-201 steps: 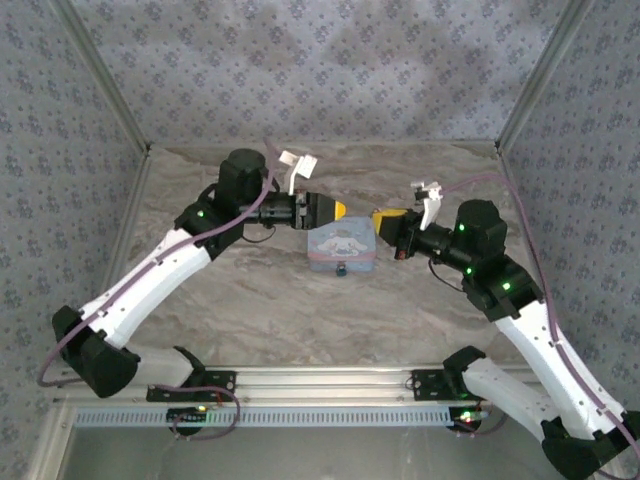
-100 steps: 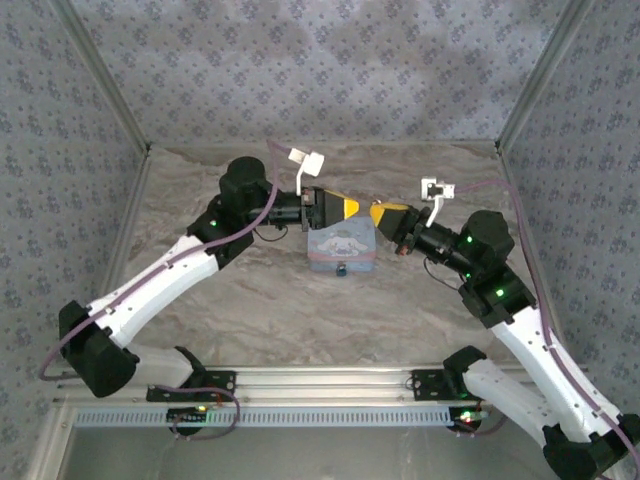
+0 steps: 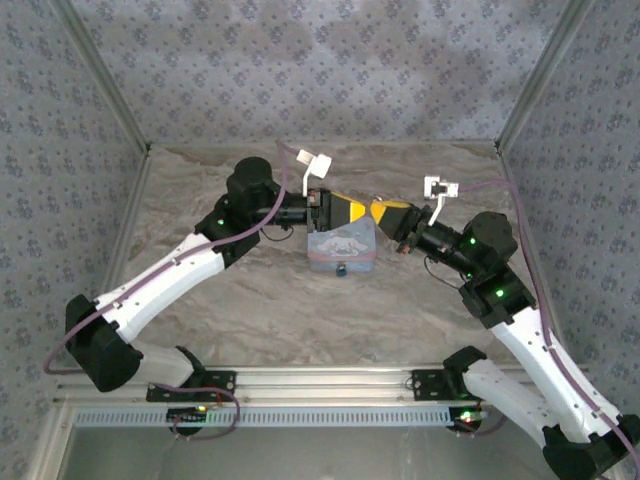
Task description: Unlock a padlock with a key
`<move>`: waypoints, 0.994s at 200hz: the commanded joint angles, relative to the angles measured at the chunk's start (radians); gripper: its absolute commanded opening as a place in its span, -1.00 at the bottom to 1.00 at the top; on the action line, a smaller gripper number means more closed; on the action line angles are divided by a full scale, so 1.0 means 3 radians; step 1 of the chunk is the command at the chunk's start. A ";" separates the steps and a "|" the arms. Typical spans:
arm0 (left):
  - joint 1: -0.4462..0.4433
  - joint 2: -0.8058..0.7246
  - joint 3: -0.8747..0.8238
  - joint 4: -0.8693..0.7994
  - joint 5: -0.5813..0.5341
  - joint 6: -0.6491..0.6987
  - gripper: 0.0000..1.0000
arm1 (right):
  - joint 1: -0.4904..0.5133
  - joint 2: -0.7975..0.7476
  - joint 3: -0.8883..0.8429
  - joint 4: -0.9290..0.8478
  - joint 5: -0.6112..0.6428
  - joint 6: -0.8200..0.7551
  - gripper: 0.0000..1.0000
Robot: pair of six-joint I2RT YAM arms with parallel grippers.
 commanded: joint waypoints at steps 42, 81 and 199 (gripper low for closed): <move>-0.0050 -0.0026 0.0133 0.0298 0.0155 -0.0074 -0.44 | -0.0021 -0.0027 -0.0041 0.0123 -0.0082 0.0065 -1.00; -0.0069 -0.0005 0.0177 0.0214 0.0171 -0.0017 -0.52 | -0.0019 -0.0028 -0.0026 0.0148 -0.0090 0.0073 -1.00; -0.0074 0.0013 0.0210 0.0231 0.0179 -0.0029 -0.47 | -0.0023 -0.0084 -0.0123 0.0269 -0.0210 0.0180 -1.00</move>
